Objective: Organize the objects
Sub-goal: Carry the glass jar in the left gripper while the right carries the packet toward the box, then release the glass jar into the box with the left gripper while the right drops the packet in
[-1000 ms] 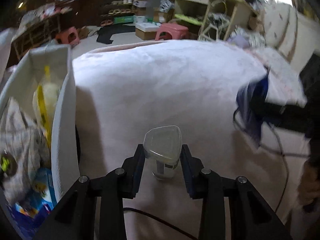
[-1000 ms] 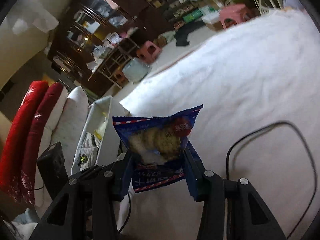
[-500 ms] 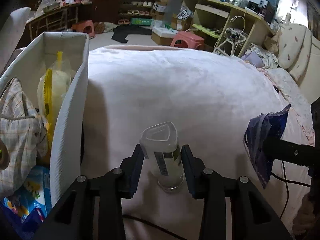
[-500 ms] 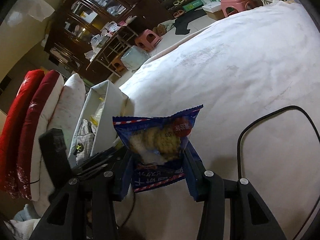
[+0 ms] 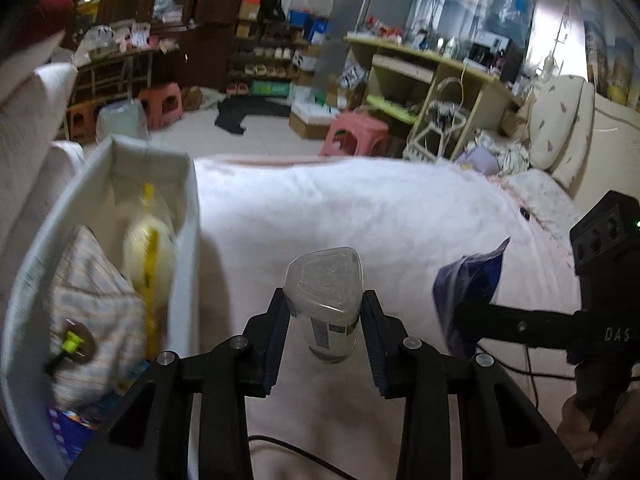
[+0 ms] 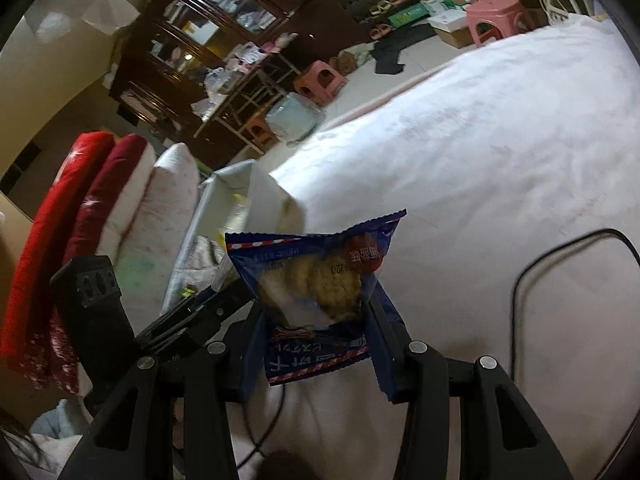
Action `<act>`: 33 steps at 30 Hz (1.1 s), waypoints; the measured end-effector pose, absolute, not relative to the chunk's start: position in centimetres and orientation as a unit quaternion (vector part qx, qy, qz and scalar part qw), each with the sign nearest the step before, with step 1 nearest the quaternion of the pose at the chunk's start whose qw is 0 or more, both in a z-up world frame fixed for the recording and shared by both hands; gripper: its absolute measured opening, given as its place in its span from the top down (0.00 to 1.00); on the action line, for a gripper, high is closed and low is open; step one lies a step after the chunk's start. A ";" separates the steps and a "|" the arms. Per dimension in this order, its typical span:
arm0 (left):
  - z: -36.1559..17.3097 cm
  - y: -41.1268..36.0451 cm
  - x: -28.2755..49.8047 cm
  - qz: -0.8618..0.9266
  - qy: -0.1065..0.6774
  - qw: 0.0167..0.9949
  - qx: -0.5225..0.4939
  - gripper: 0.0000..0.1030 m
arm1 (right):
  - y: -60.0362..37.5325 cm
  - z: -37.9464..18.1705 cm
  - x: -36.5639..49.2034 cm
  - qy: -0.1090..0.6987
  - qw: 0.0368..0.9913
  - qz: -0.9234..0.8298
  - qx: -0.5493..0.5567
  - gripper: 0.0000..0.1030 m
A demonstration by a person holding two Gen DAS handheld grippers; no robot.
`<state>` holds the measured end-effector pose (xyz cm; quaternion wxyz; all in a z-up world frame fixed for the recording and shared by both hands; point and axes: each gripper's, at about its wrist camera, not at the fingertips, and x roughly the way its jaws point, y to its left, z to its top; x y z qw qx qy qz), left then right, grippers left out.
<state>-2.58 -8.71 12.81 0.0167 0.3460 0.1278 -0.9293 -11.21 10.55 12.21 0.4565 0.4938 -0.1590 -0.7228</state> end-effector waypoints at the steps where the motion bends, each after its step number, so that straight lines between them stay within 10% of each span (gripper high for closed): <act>1: 13.6 -8.9 -2.5 -0.932 0.123 0.021 0.340 0.65 | 10.2 12.6 -11.1 -0.164 0.461 -0.720 0.491 0.57; 22: 17.4 -16.6 1.2 -0.941 0.116 0.130 0.291 0.65 | -3.5 15.7 -8.6 -0.233 0.496 -0.686 0.479 0.57; 33: 17.2 -14.5 6.0 -0.947 0.038 0.266 0.178 0.17 | -6.0 14.9 -8.1 -0.171 0.508 -0.649 0.539 0.36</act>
